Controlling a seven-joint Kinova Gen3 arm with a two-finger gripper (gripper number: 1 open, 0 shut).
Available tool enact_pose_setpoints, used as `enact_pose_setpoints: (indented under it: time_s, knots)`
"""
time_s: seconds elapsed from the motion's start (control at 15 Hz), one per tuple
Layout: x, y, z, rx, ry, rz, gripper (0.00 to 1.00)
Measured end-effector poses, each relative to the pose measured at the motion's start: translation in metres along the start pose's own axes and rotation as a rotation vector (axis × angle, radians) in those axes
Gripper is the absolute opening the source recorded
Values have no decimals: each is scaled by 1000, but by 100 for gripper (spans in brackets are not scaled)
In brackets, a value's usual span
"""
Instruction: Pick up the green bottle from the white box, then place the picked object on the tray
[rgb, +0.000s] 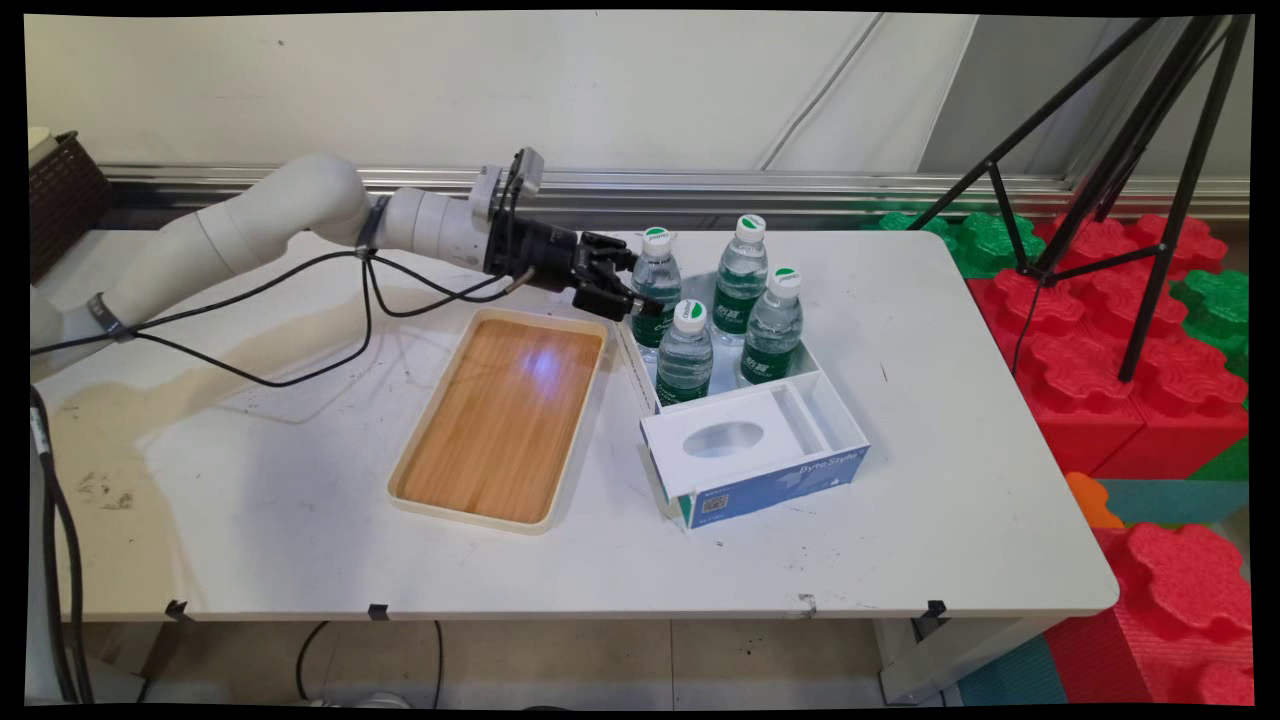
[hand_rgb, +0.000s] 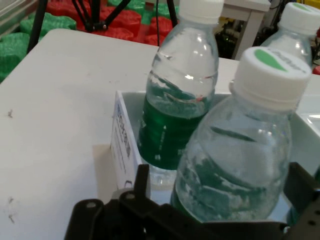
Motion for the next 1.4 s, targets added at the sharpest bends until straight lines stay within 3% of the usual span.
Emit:
enact_pose_setpoints:
  time_s: [0.53, 0.6, 1.4]
  knots:
    - [-1, -6, 10, 2, 0, 12, 100]
    - [-1, -7, 10, 3, 0, 13, 0]
    - [-1, -14, 9, 5, -8, 26, 0]
